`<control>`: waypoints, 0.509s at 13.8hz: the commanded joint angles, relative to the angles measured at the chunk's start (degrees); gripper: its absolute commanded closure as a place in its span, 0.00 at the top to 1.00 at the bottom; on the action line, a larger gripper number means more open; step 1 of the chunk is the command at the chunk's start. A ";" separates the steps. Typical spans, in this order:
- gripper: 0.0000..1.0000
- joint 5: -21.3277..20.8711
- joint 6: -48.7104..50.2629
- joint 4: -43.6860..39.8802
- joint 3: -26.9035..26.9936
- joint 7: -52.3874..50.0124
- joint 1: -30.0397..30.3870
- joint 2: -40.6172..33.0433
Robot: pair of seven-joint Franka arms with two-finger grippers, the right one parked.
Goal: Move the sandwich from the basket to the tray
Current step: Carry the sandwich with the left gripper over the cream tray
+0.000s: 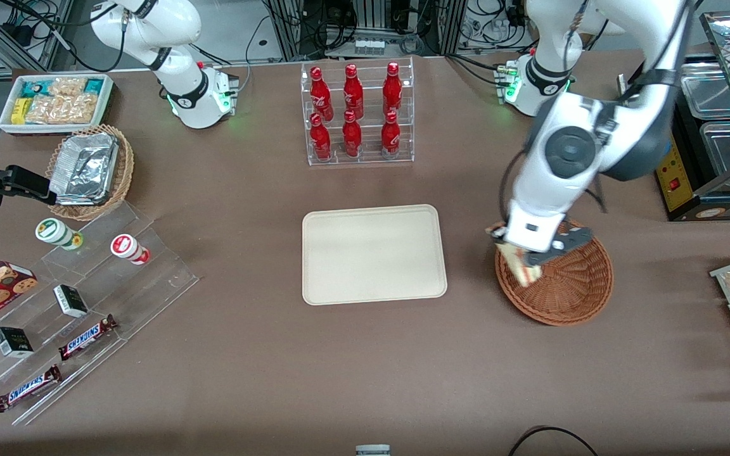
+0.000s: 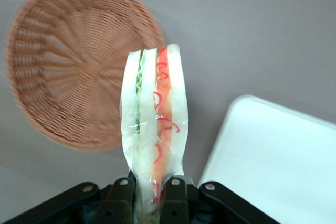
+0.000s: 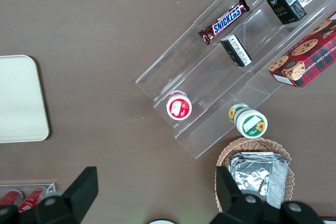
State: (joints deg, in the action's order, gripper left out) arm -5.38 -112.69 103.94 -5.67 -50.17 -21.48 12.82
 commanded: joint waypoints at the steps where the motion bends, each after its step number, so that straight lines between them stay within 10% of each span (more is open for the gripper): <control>1: 0.00 -0.42 0.99 -7.15 0.66 -3.88 -6.53 7.99; 7: 0.00 -0.86 -2.24 -16.49 0.66 -8.37 -16.12 19.51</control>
State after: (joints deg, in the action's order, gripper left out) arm -5.39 -113.43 91.42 -5.72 -57.27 -35.18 28.36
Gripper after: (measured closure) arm 0.841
